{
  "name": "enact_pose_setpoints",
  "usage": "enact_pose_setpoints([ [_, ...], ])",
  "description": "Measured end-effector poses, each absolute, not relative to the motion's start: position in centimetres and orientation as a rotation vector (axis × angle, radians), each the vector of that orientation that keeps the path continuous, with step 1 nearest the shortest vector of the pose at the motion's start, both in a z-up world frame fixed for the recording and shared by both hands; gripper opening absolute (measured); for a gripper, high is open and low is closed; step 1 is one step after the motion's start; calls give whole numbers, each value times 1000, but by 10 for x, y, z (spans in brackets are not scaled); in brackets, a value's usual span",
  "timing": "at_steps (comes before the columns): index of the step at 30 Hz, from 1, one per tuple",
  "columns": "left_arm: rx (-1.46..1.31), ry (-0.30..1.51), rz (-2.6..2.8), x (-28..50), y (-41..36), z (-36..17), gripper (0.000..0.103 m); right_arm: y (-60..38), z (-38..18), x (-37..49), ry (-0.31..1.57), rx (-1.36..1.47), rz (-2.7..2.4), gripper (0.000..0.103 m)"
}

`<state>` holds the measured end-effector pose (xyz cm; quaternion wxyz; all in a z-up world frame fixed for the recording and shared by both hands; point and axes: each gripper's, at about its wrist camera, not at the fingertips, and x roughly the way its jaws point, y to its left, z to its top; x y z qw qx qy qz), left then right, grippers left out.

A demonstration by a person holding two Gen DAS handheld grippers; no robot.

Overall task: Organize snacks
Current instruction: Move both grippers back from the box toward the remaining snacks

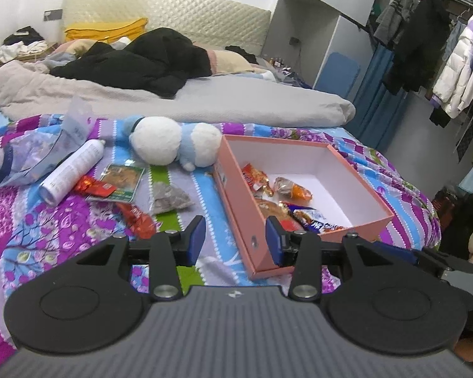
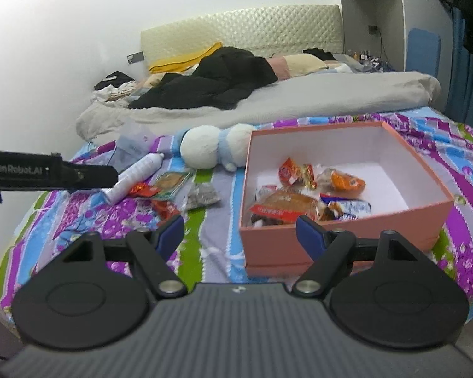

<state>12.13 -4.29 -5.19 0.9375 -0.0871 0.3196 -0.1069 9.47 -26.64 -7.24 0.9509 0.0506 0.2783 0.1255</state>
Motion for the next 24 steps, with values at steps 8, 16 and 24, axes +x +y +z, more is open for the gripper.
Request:
enact_pose_setpoints([
  [8, -187, 661, -187, 112, -28, -58, 50, -250, -79, 86, 577, 102, 309, 80],
  [16, -207, 664, -138, 119, -9, -63, 53, -238, -82, 95, 583, 98, 334, 80],
  [24, -278, 672, -68, 134, 22, -79, 53, -216, -85, 114, 589, 65, 383, 80],
])
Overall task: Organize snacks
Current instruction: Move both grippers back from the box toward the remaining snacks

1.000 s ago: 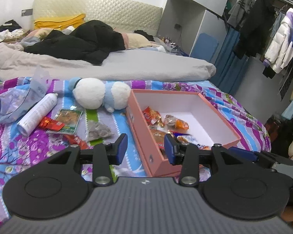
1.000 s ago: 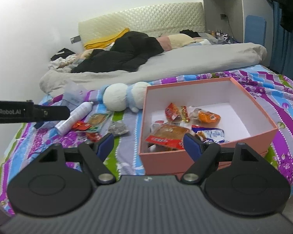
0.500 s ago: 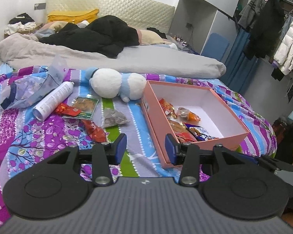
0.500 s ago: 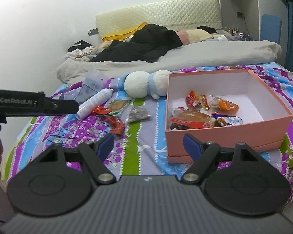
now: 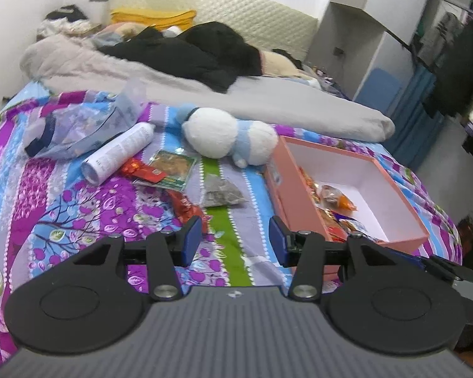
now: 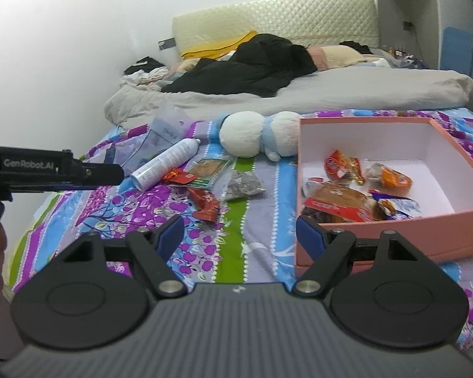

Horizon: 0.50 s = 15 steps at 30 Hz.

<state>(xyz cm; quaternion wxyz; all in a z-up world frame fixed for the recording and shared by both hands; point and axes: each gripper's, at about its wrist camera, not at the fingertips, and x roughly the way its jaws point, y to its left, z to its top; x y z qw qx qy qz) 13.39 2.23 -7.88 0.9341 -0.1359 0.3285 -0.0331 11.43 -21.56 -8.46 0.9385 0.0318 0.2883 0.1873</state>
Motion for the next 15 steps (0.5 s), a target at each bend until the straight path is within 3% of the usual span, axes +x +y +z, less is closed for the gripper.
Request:
enact_pose_setpoints([
  [15, -452, 783, -3, 219, 91, -161, 53, -160, -119, 187, 663, -62, 437, 79],
])
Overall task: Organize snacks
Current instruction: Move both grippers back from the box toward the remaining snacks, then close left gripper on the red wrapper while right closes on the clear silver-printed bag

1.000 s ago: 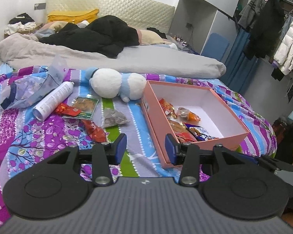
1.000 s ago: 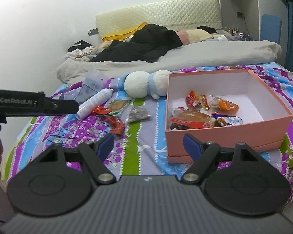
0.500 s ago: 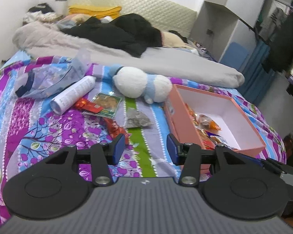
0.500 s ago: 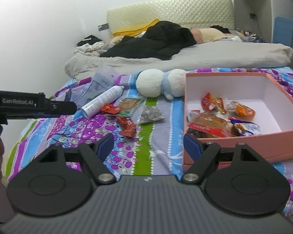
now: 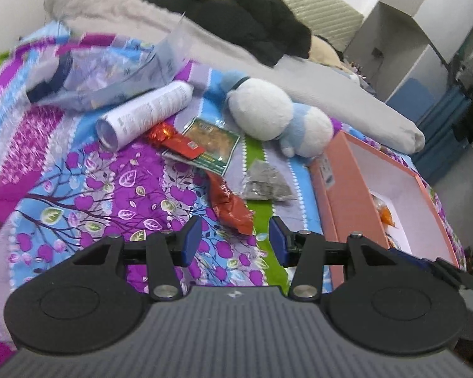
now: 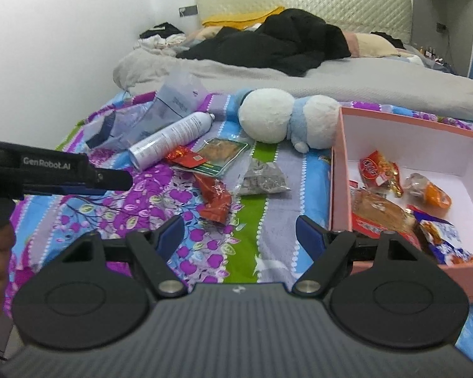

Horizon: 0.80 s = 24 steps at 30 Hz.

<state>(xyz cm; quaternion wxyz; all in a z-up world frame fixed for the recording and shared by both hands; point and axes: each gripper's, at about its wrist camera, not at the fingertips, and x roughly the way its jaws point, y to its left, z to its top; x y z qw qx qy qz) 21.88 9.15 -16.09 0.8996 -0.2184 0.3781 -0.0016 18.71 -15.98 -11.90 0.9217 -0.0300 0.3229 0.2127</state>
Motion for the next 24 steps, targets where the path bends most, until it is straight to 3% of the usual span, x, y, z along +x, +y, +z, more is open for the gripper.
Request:
enact_pose_setpoints([
  [7, -522, 838, -18, 271, 107, -202, 53, -139, -150, 236, 700, -98, 415, 75],
  [24, -622, 926, -23, 370, 113, -276, 52, -108, -208, 347, 759, -71, 367, 77],
])
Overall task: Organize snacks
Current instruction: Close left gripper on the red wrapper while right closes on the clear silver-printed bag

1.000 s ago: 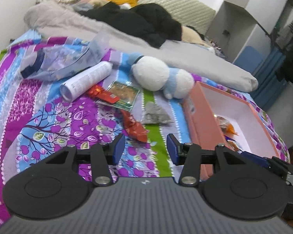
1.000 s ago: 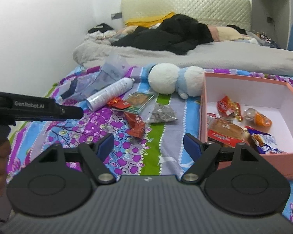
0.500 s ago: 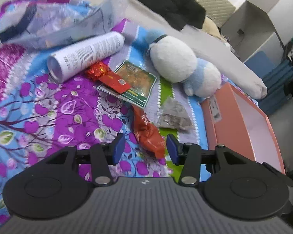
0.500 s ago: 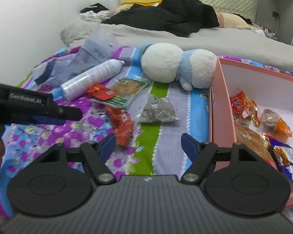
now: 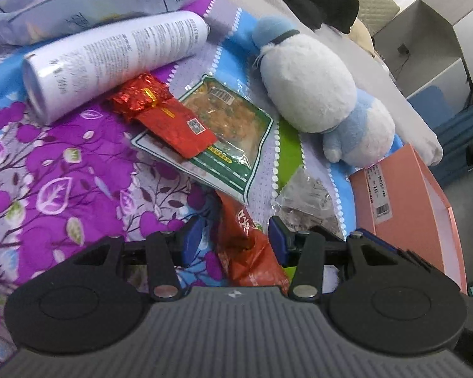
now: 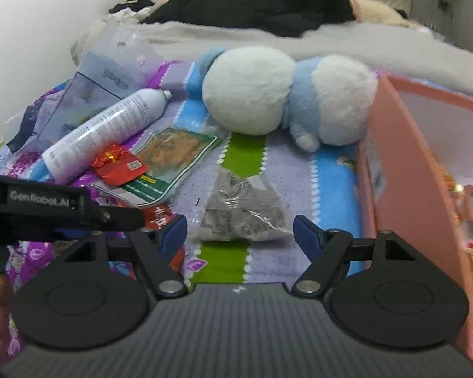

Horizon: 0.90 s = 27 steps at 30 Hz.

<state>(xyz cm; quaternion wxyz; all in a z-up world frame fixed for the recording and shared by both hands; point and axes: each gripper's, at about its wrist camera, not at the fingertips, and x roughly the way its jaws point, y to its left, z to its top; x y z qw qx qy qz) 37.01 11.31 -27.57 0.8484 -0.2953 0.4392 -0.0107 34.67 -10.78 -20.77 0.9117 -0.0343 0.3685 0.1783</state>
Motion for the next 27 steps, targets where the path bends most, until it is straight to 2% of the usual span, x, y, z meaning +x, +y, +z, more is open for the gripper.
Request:
enact_pose_setpoints([
  [5, -540, 920, -45, 376, 104, -278, 49, -102, -227, 365, 775, -94, 331, 80],
  [6, -545, 926, -45, 377, 104, -281, 46, -103, -230, 367, 781, -85, 333, 80],
  [9, -587, 940, -40, 379, 109, -288, 27, -103, -239, 374, 797, -69, 347, 82],
  [11, -600, 929, -50, 378, 110, -289, 24, -103, -241, 376, 807, -49, 349, 85],
  [15, -591, 917, -49, 372, 109, -283, 22, -106, -240, 375, 803, -25, 347, 80],
  [17, -579, 911, -50, 367, 108, -278, 21, -107, -237, 374, 800, -21, 350, 71],
  [19, -574, 908, -45, 361, 107, -274, 21, -109, -233, 371, 797, -24, 353, 67],
  [27, -554, 900, -55, 325, 104, -253, 20, -110, -221, 349, 806, -47, 359, 61],
])
